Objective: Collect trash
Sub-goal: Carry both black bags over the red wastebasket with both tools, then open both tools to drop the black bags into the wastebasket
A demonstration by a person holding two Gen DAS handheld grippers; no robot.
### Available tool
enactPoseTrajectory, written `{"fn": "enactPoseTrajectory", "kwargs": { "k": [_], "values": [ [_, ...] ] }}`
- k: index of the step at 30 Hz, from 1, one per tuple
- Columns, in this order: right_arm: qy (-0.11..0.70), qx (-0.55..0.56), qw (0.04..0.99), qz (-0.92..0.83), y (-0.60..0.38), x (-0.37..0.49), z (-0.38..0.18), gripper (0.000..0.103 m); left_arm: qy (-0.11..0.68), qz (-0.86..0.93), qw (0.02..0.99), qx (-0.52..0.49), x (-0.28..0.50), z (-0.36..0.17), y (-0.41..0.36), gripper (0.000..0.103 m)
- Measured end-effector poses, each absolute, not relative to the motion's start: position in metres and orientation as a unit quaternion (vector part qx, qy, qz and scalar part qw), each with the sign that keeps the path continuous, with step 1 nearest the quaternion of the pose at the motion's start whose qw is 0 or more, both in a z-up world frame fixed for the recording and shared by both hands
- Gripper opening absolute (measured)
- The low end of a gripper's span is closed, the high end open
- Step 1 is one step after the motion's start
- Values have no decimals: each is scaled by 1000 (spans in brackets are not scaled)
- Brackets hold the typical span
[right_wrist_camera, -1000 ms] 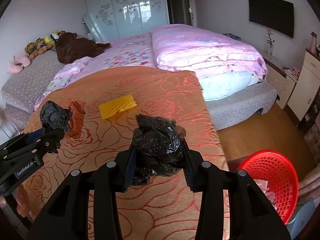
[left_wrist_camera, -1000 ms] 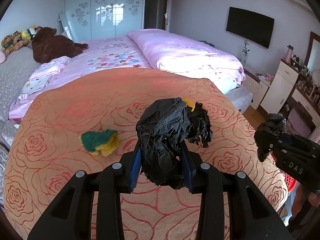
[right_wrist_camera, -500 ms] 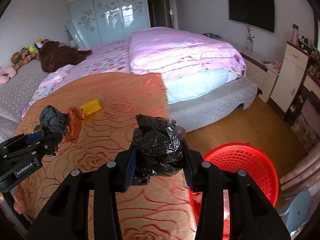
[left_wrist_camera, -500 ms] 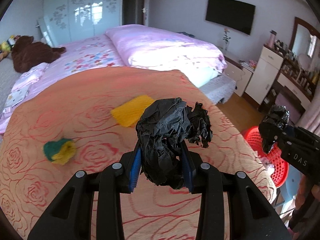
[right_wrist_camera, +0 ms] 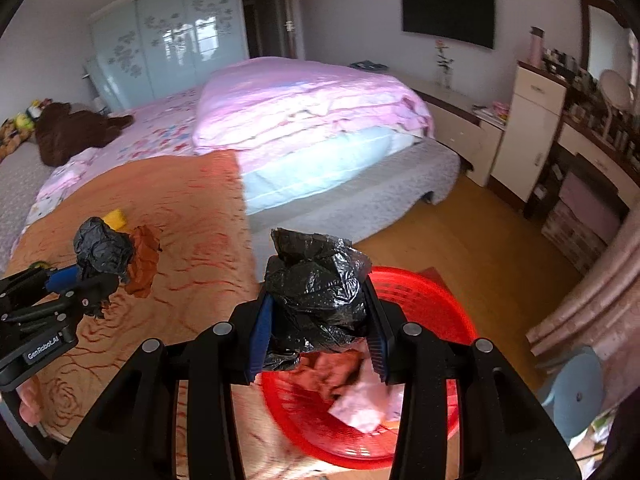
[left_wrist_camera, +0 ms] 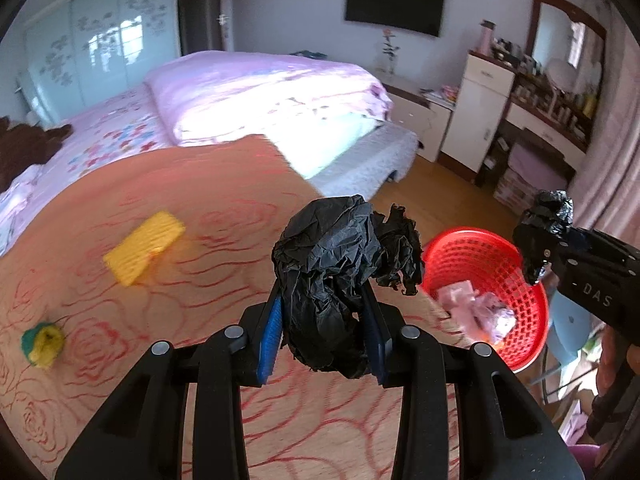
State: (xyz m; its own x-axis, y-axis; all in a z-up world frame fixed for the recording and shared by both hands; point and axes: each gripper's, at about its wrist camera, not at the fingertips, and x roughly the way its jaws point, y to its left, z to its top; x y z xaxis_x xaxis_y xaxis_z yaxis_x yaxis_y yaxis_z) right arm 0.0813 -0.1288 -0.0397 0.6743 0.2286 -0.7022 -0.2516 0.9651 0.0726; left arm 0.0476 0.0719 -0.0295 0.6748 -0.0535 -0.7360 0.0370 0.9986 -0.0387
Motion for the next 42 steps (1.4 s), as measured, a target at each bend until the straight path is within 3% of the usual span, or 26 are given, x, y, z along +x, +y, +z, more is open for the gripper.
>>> {"fn": "enactPoseTrajectory", "kwargs": {
  "k": [29, 35, 37, 42],
  "values": [
    [425, 48, 903, 50, -196, 102, -84, 41, 447, -123, 884, 60, 94, -61, -31, 35],
    [440, 53, 895, 46, -198, 106, -92, 42, 461, -141, 873, 69, 95, -70, -39, 43],
    [441, 55, 894, 45, -198, 108, -93, 50, 460, -142, 873, 73, 94, -70, -41, 48],
    [437, 58, 897, 39, -201, 107, -91, 58, 451, -137, 878, 77, 89, -67, -39, 60]
  ]
}}
